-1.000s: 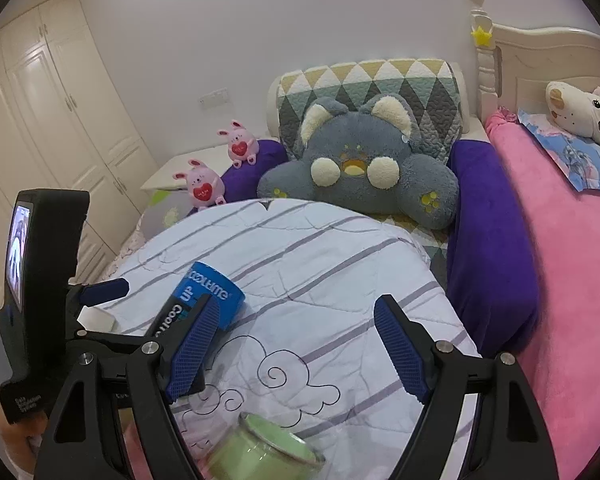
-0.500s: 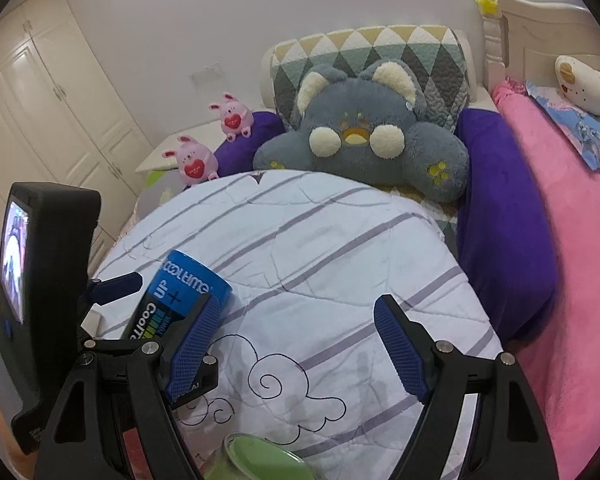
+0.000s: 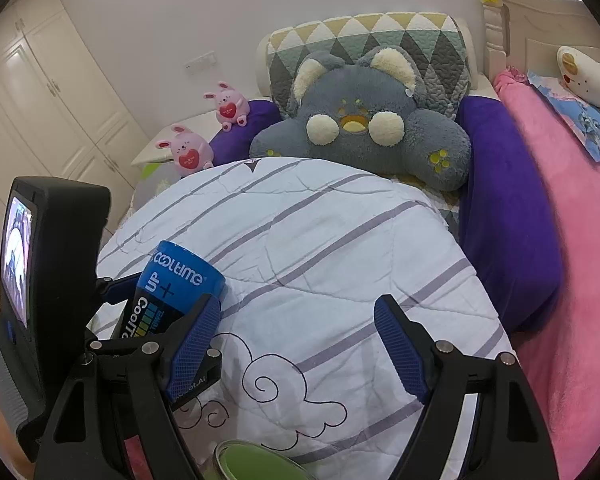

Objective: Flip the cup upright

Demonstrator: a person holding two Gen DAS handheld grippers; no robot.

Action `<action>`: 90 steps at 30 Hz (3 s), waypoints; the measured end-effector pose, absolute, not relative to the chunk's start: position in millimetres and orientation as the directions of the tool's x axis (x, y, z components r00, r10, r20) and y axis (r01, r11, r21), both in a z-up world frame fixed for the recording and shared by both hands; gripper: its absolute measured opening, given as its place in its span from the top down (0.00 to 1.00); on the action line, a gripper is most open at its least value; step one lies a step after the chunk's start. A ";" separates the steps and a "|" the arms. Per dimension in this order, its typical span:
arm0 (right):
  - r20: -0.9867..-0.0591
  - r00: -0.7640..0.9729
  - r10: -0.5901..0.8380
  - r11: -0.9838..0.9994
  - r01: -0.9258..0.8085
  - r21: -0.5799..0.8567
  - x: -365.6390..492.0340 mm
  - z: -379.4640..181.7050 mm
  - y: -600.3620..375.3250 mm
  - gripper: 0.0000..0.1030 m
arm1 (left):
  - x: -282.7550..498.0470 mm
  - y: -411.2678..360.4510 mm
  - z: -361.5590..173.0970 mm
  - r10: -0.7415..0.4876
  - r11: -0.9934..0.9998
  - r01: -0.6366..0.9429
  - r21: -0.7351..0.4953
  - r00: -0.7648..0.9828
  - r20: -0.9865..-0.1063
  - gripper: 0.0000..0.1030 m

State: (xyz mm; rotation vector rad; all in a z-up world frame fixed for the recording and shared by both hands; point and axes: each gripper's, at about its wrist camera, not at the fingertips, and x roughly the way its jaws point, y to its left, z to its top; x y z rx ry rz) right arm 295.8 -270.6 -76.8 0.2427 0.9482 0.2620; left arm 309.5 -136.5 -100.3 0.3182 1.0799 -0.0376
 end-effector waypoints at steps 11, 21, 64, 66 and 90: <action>-0.735 0.589 0.336 0.935 -0.119 0.333 287.6 -65.4 -272.9 0.21 | 281.2 -127.2 -67.7 0.048 0.967 0.173 0.187 0.598 -0.800 0.33; -0.729 0.592 0.344 0.935 -0.141 0.326 276.5 -59.0 -264.5 0.21 | 261.0 -119.6 -56.3 0.015 0.973 0.170 0.158 0.634 -0.773 0.34; -0.694 0.654 0.300 0.954 -0.201 0.223 183.2 0.6 -221.0 0.21 | 129.3 -47.9 7.5 0.016 0.991 0.067 0.114 0.797 -0.603 0.00; -0.683 0.668 0.295 0.955 -0.204 0.214 171.7 5.7 -217.0 0.21 | 116.0 -38.8 11.5 0.027 0.993 0.047 0.110 0.806 -0.592 0.00; -0.477 0.795 0.375 0.926 -0.342 0.158 54.0 31.0 -197.9 0.21 | -21.8 -23.4 31.8 0.161 0.985 -0.122 0.120 0.903 -0.399 0.00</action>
